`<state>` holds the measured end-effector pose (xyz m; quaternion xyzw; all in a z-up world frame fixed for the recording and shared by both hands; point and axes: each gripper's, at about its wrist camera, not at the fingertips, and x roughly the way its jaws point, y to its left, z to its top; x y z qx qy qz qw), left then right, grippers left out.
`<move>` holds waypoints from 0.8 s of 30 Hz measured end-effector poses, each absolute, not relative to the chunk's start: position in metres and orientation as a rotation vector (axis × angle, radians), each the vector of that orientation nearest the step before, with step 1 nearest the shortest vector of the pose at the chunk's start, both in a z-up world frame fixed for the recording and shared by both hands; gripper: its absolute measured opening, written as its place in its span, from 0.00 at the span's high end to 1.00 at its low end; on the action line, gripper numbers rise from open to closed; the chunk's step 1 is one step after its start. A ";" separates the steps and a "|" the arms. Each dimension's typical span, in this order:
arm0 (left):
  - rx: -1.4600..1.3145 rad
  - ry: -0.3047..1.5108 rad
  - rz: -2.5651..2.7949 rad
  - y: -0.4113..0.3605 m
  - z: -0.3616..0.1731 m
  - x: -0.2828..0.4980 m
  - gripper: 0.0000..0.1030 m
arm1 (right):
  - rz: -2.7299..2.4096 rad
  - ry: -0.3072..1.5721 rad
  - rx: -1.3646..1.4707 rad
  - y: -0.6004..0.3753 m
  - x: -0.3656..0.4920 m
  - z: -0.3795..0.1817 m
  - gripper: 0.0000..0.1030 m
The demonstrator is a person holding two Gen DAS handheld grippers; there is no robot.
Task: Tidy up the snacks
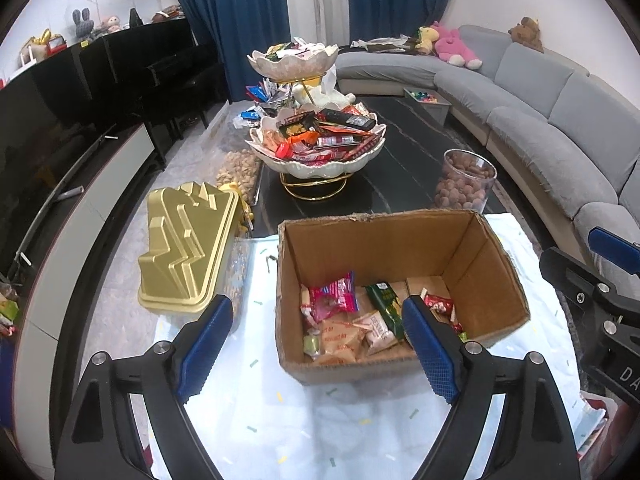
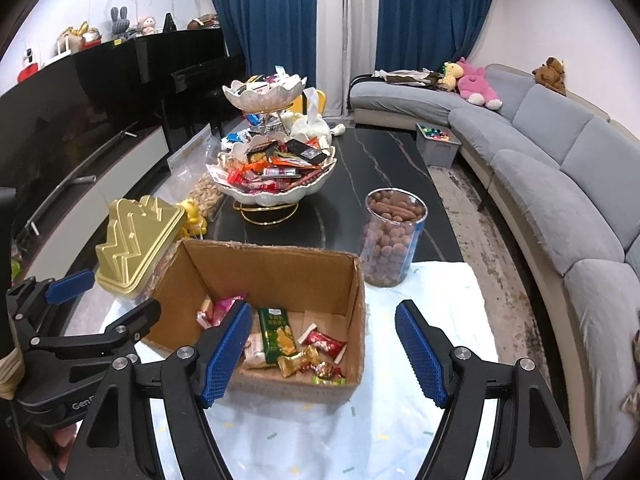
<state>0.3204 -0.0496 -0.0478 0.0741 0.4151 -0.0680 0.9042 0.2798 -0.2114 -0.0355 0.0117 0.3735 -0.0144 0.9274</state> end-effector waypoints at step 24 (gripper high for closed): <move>0.141 0.873 -0.142 -0.050 -0.041 0.203 0.10 | -0.080 0.759 0.042 -0.224 0.162 -0.025 0.27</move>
